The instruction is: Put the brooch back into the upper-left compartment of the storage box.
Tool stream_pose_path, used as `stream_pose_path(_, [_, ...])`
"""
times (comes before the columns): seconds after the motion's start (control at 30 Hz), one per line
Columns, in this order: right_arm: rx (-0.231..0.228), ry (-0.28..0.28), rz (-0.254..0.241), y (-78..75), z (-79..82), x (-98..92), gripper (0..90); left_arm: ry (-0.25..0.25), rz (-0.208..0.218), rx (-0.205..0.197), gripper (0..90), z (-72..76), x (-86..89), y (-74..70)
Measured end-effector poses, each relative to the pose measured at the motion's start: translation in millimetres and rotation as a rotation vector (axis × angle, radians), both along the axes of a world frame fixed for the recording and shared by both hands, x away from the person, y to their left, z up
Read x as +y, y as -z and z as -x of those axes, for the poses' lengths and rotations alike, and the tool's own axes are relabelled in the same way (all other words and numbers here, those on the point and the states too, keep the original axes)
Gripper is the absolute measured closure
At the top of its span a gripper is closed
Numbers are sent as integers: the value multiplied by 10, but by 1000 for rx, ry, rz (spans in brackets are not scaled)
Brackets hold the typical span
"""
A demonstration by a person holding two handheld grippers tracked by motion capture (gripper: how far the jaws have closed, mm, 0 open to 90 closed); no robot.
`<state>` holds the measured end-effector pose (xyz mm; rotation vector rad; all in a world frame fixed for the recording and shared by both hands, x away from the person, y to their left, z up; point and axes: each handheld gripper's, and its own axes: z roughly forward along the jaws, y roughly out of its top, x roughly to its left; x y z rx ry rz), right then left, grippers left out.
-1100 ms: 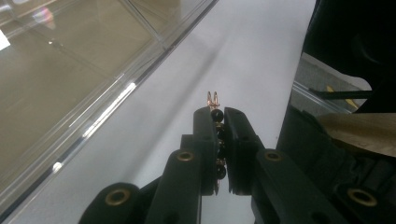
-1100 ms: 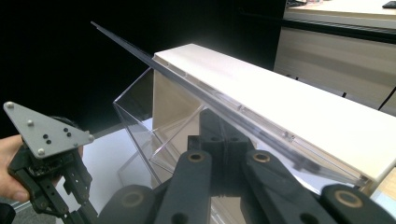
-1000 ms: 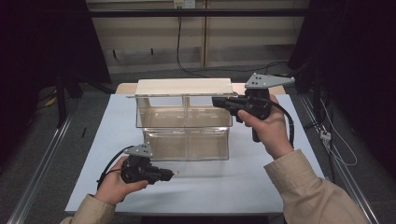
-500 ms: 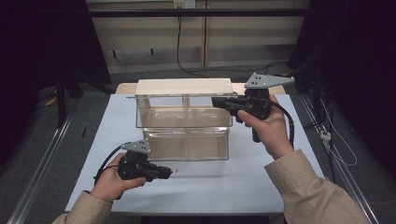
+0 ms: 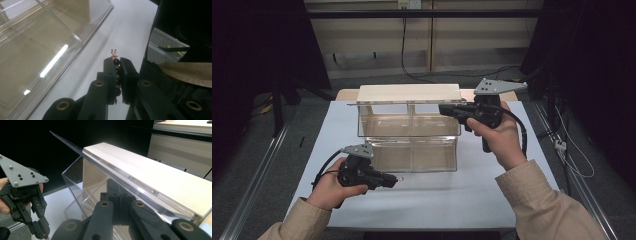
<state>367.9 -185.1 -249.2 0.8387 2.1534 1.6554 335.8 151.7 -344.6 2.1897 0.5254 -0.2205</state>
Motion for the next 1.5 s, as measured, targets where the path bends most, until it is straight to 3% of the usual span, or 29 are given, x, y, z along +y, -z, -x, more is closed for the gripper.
stream_pose_path(1.5, [1,3,9,-23,-3,-3,900,19,-17,-51,844,-151,9,-523])
